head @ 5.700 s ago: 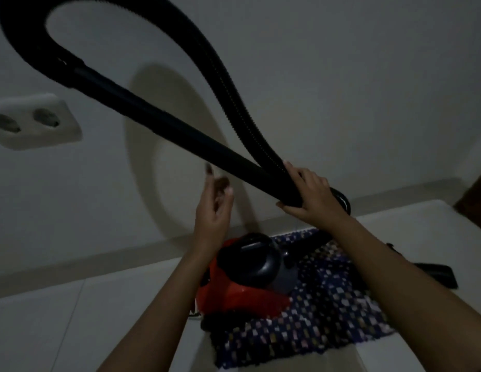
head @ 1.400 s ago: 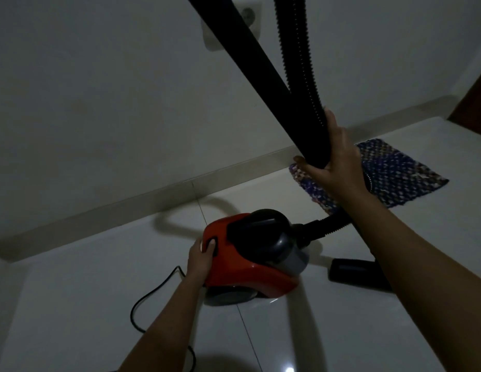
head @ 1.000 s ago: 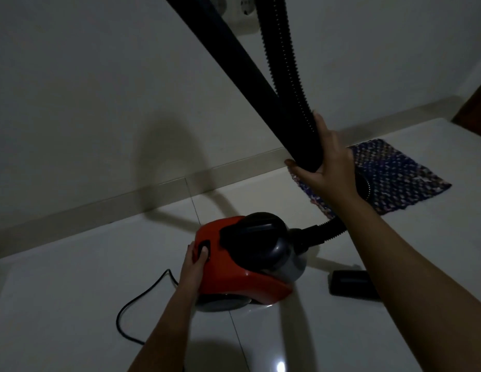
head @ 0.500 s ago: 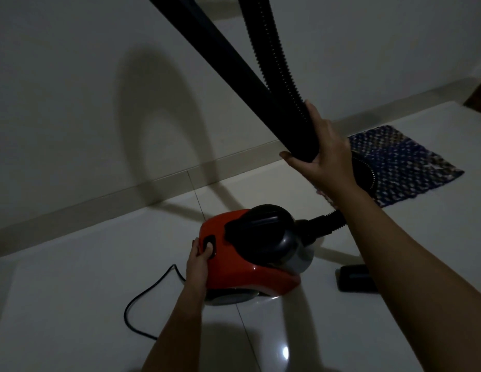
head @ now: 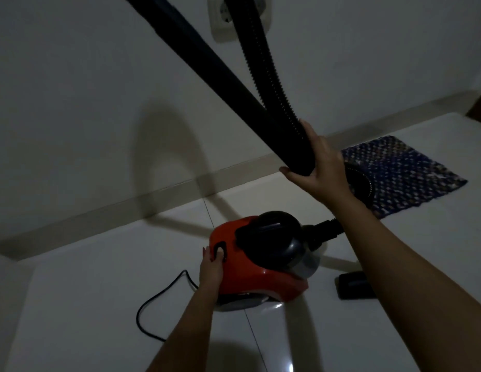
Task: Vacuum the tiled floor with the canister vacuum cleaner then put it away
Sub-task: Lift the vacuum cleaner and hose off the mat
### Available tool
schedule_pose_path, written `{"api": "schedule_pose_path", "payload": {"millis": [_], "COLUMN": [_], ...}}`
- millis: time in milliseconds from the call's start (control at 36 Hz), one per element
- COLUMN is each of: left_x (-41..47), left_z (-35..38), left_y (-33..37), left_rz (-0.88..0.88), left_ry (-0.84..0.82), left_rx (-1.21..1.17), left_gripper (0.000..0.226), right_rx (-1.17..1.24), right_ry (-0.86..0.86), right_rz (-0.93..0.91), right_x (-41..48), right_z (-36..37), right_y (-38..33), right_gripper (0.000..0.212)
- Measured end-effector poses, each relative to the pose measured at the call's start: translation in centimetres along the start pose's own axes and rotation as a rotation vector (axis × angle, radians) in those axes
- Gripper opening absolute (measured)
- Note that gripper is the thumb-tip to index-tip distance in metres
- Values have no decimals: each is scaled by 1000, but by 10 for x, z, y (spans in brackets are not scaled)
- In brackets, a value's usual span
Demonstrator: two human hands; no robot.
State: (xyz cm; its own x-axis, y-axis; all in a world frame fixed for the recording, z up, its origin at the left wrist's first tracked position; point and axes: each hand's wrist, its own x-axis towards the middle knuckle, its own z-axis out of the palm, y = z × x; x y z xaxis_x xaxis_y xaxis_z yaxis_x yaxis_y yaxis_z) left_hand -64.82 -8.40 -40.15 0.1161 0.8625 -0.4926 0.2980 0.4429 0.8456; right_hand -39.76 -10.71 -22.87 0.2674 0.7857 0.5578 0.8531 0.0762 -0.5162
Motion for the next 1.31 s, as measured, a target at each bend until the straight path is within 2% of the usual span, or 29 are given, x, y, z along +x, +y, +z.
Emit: {"api": "schedule_pose_path", "payload": {"millis": [83, 139, 194, 306, 361, 417, 500, 583, 694, 833, 917, 1000, 1139, 1306], "left_x": [-30, -55, -82, -121, -131, -131, -124, -120, -126, -140, -146, -159, -176, -174], "left_z": [-7, -12, -18, -27, -32, -38, -49, -54, -48, -44, -43, -45, -42, -36], "left_y": [33, 67, 106, 183, 219, 248, 276, 288, 297, 313, 319, 318, 325, 322], "left_rz": [124, 400, 752, 1490, 1693, 1771, 1758, 1759, 1728, 1564, 1513, 1545, 1412, 1232], "left_ry": [115, 222, 245, 207, 147, 98, 56, -6, -55, -133, -164, -198, -280, -293], "left_rx": [-4, -28, 39, 327, 525, 793, 1183, 1426, 1646, 1853, 1910, 1860, 1745, 1690], "left_gripper": [47, 40, 36, 44, 44, 43, 41, 36, 41, 46, 45, 40, 30, 28], "right_rx": [-10, -29, -48, -67, -54, -52, -39, -30, -27, -31, -39, -79, -88, 8], "right_ry": [-24, -48, -90, -132, -142, -138, -136, -150, -155, -156, -163, -129, -69, -13], "right_rz": [-5, -16, -21, -26, -42, -65, -91, -104, -105, -110, -136, -140, -170, -93], "right_x": [-2, -4, -5, -10, -12, -13, -15, -17, -21, -27, -30, -40, -49, -61], "right_z": [1, 2, 2, 3, 2, -1, -6, -11, -15, -20, -26, -37, -50, -33], "right_y": [-5, -8, -10, -14, -17, -19, -21, -19, -14, -18, -21, -28, -36, -39], "right_gripper": [91, 90, 90, 90, 89, 88, 87, 86, 87, 87, 86, 88, 90, 68]}}
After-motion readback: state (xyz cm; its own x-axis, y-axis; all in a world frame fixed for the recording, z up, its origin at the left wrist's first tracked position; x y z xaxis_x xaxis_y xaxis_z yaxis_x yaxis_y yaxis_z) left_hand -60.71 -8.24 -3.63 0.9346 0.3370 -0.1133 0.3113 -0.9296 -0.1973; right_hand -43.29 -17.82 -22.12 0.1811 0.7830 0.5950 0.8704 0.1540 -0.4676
